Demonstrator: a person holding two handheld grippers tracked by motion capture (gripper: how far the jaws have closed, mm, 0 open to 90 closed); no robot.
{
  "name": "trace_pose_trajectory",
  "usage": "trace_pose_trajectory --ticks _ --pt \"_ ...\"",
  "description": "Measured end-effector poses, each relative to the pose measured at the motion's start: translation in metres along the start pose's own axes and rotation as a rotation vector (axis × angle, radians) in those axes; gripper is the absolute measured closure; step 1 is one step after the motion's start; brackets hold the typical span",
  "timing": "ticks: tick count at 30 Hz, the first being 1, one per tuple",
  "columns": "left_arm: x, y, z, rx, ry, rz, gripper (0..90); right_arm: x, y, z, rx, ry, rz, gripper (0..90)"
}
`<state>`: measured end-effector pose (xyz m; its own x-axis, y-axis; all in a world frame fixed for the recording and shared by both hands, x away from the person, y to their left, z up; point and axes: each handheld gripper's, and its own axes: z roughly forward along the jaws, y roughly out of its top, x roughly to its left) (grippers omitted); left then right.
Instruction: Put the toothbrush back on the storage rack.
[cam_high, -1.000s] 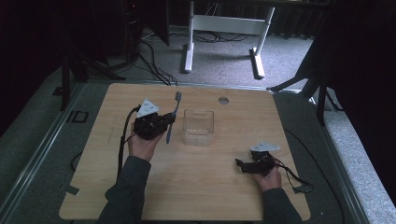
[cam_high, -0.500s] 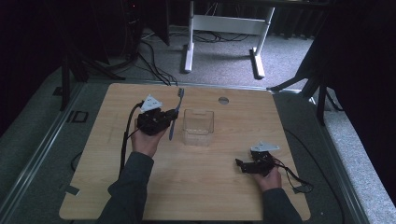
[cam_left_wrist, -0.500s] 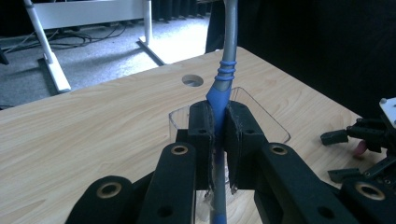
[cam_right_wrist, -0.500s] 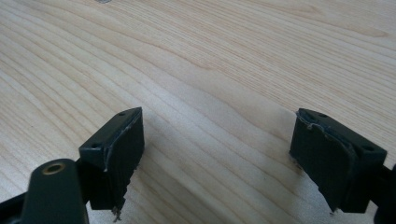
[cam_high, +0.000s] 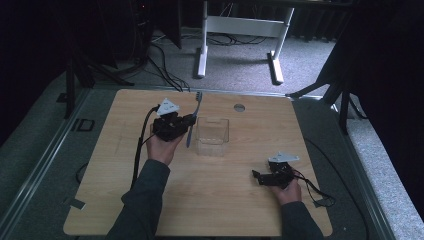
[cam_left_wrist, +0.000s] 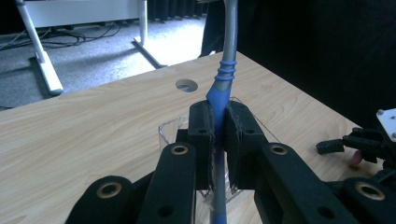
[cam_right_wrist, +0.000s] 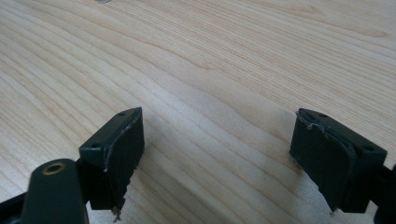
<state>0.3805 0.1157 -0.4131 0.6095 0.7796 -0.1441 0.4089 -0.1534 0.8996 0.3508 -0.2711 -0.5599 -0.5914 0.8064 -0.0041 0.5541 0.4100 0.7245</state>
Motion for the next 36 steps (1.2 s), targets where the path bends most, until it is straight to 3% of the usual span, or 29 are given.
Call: trace_pose_trajectory --ticks 10,27,36 --pt "0.001 0.002 0.008 -0.01 -0.004 -0.018 81.6 0.0 0.0 0.0 0.0 0.0 0.0 17.1" --pt "-0.008 0.019 0.028 -0.034 0.006 0.001 81.5 0.0 0.0 0.0 0.0 0.001 0.0 17.1" --pt "-0.005 0.022 0.031 -0.06 0.011 -0.016 81.6 0.0 0.0 0.0 0.0 0.001 0.0 17.1"
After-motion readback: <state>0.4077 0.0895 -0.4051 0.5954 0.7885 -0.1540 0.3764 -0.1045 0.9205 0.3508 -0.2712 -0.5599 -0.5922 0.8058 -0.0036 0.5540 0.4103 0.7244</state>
